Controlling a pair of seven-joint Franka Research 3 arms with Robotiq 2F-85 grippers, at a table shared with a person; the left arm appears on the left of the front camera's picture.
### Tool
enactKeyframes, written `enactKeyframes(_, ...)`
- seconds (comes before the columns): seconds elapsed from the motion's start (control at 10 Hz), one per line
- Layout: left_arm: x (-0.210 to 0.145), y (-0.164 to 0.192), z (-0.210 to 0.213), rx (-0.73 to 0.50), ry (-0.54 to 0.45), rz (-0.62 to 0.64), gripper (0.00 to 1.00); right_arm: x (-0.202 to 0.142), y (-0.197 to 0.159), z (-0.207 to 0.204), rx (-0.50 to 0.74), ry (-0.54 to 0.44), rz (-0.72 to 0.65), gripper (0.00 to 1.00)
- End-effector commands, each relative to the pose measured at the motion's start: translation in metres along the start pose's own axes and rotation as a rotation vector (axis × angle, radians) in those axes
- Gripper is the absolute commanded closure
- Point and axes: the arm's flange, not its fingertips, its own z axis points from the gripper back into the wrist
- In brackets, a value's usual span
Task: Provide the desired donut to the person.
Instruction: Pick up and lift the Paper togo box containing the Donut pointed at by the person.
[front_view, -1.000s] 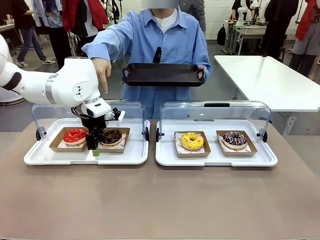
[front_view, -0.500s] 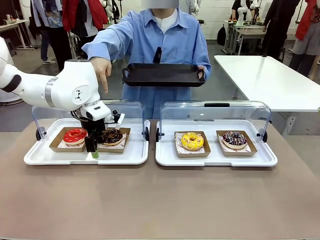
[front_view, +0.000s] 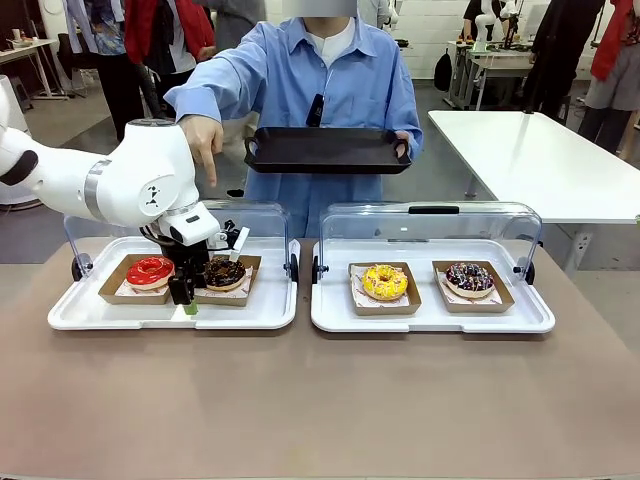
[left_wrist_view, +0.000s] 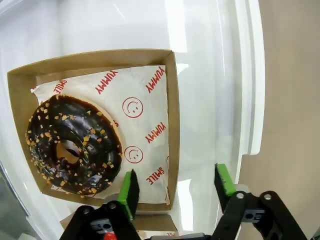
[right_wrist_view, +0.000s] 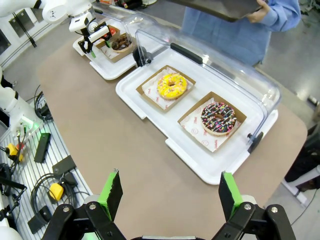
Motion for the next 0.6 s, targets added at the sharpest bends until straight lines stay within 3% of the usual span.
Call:
enactKeyframes(0.0,-0.0036,-0.0056,-0.0006,0.02,0.015,-0.004,1.0,0.0001,-0.0012,-0.0005,0.017,-0.022,0.01,0.0)
enactKeyframes(0.1,-0.0033,-0.0054,-0.0012,0.013,0.018,-0.006,0.67,0.0001,-0.0012,-0.0005,0.017,-0.022,0.01,0.0)
enactKeyframes(0.2,-0.003,-0.0053,-0.0016,0.01,0.02,-0.009,1.0,0.0001,-0.0012,-0.0005,0.017,-0.022,0.01,0.0)
enactKeyframes(0.5,-0.0033,-0.0059,-0.0006,0.015,0.023,-0.014,1.0,0.0001,-0.0012,-0.0005,0.017,-0.022,0.01,0.0)
